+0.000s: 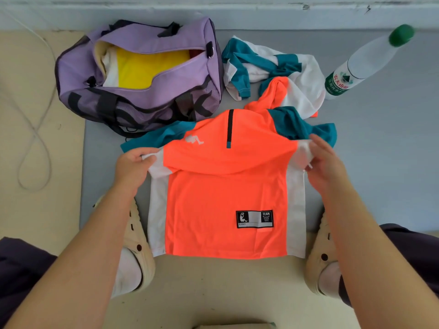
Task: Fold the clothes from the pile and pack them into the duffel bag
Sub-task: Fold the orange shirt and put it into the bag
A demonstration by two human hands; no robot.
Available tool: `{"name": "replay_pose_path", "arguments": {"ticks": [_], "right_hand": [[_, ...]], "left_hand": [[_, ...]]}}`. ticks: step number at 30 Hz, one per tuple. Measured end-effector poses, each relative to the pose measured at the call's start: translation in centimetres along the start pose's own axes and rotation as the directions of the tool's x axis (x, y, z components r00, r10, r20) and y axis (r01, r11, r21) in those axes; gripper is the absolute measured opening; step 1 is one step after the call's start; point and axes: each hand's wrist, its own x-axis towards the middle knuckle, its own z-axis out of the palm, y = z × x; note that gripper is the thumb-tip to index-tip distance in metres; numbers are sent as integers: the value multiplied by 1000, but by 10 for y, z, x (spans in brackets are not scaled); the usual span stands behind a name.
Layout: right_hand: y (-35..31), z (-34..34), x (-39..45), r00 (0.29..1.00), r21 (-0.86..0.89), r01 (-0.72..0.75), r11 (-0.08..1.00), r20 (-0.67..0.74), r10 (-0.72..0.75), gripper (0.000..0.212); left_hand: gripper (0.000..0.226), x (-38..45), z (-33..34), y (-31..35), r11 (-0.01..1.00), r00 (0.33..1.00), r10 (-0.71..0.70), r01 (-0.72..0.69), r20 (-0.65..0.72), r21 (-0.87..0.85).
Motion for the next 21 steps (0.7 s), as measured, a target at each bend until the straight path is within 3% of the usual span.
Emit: {"name": "replay_pose_path", "arguments": {"ticks": [1, 3, 6, 8, 11, 13, 17, 19, 21], "right_hand": [[-5, -4, 3, 999, 183, -25, 983, -29, 31, 23], [-9, -8, 7, 998, 264, -41, 964, -37, 52, 22], [4, 0, 3, 1000, -100, -27, 995, 1, 27, 46], [15, 5, 2, 1000, -376, 28, 926, 19, -23, 56], [22, 7, 4, 995, -488, 102, 867, 47, -91, 50], [23, 6, 4, 995, -421, 99, 902, 68, -77, 41], [15, 0, 7, 996, -54, -12, 998, 91, 17, 25], [9, -3, 8, 995, -25, 0, 1000, 97, 2, 20], [0, -4, 6, 994, -106, 44, 993, 101, -33, 17]], "left_hand": [[25, 2, -1, 1, 999, 1000, -10, 9, -18, -48], [24, 5, -1, 3, 986, 998, -47, 41, -32, -163], [25, 4, 9, 1, 975, 998, -63, 64, 13, -213], [26, 1, 16, -2, 973, 996, -74, 81, 41, -216], [27, 1, 20, -5, 970, 993, -102, 112, 54, -214], [27, 2, 21, -6, 968, 992, -110, 122, 64, -220], [34, 1, 25, -5, 989, 987, -58, 77, 149, -125], [36, -1, 26, -1, 993, 990, -41, 55, 137, -102], [32, -2, 23, 8, 993, 997, -16, 24, 76, -117]]}}
